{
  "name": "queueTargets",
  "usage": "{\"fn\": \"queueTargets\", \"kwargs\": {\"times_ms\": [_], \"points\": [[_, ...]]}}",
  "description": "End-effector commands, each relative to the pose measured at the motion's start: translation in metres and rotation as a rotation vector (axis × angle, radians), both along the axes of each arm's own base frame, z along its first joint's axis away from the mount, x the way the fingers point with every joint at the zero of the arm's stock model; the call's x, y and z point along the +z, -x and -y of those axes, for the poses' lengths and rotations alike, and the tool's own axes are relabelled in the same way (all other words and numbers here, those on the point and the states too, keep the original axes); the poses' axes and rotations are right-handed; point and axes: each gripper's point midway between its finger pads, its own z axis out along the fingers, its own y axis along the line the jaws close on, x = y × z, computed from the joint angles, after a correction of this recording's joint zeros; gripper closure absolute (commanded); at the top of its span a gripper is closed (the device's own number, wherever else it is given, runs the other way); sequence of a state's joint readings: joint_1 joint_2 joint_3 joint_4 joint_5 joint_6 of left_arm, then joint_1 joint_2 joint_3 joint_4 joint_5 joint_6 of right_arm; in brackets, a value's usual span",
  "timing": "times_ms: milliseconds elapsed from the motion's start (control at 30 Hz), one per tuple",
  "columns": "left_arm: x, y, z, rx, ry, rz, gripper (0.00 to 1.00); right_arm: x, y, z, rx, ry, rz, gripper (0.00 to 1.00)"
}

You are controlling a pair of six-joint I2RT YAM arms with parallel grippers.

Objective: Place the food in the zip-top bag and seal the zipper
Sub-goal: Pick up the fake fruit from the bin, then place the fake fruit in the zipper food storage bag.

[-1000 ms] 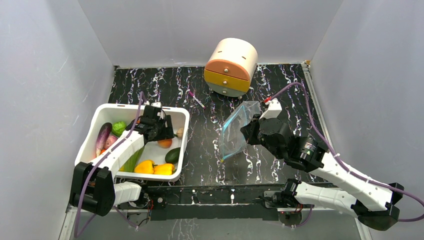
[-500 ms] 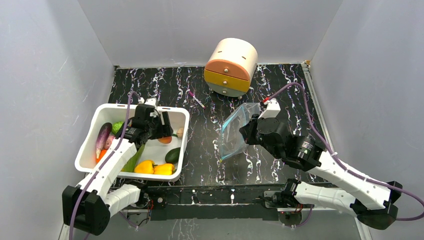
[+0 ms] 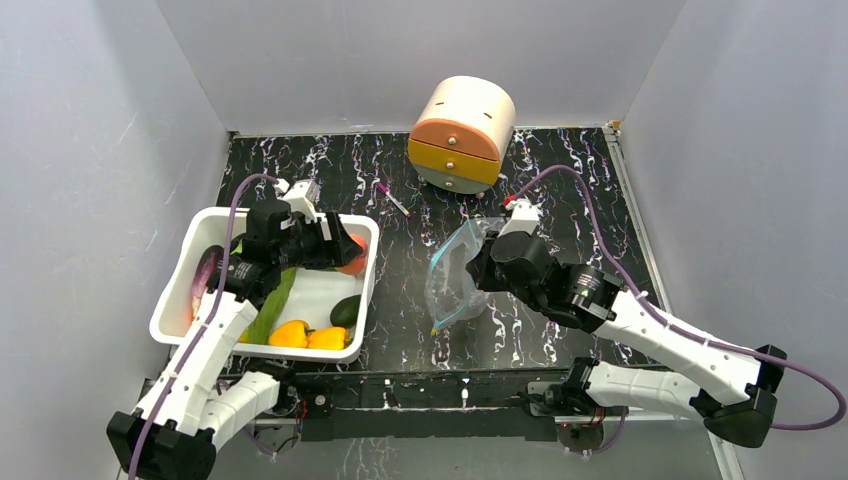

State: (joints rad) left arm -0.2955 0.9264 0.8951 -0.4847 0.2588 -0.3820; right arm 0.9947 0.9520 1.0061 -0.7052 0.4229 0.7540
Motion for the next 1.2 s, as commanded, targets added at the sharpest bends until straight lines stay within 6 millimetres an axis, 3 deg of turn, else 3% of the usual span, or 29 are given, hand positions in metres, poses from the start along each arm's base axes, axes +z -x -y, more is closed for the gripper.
{"fn": "queueTargets", "kwargs": {"times_ms": [0,233,500,867,1033,1167], "points": [[0.044,0.013,0.027,-0.104,0.182,0.059,0.52,0.032,-0.004,-0.019,0.013,-0.139,0.042,1.0],[0.095,0.032,0.057,-0.222,0.452,0.128,0.54,0.033,-0.01,-0.03,-0.009,-0.17,0.022,1.0],[0.143,0.052,0.075,-0.366,0.655,0.208,0.54,0.036,-0.015,-0.044,-0.048,-0.272,-0.009,1.0],[0.15,0.066,0.082,-0.428,0.811,0.204,0.51,0.055,-0.022,-0.058,-0.06,-0.376,0.002,1.0],[0.17,0.073,0.083,-0.453,0.913,0.205,0.49,0.056,-0.025,-0.061,-0.071,-0.376,0.005,1.0],[0.174,0.074,0.084,-0.45,0.937,0.208,0.47,0.062,-0.029,-0.066,-0.071,-0.405,0.014,1.0]]}}
